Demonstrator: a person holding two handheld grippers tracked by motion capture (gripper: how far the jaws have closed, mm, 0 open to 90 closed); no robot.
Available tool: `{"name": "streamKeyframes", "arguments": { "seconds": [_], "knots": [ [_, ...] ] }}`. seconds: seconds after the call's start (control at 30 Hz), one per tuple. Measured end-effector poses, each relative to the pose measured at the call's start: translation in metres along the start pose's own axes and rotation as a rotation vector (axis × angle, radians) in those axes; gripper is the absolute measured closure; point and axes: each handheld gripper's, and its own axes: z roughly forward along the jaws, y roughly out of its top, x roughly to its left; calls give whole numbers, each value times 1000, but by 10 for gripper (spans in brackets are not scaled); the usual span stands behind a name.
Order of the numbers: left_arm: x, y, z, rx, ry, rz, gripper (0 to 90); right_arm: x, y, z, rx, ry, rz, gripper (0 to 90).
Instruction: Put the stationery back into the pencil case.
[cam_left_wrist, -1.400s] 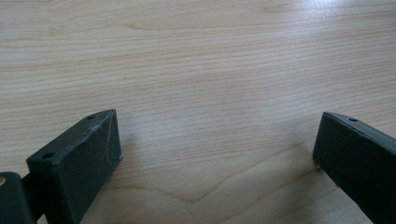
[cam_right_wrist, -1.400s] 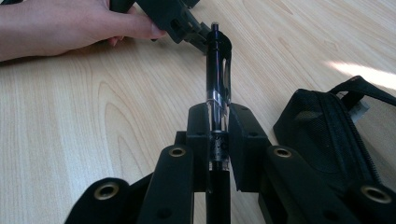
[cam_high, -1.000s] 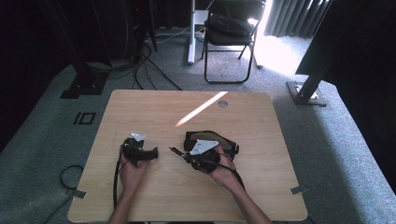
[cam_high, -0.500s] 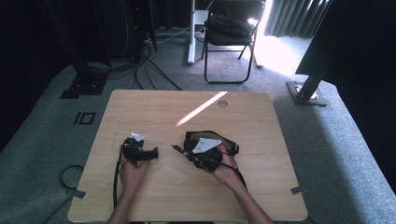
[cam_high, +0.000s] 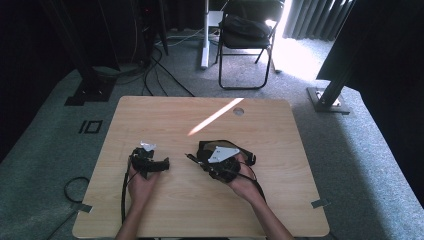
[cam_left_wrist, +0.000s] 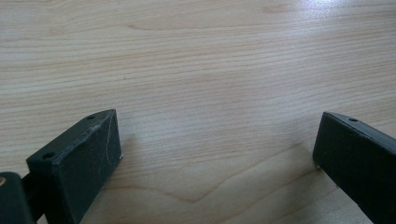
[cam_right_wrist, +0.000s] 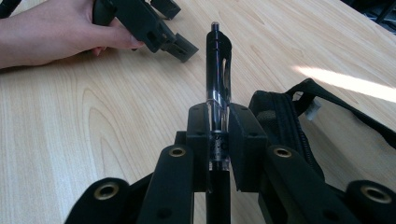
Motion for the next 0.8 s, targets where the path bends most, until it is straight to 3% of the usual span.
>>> {"name": "streamKeyframes", "arguments": {
  "seconds": [0.8],
  "knots": [
    [0,0,0,0,0,0,12,-9,-3,-6,-9,-18,19,797]
  ]
}}
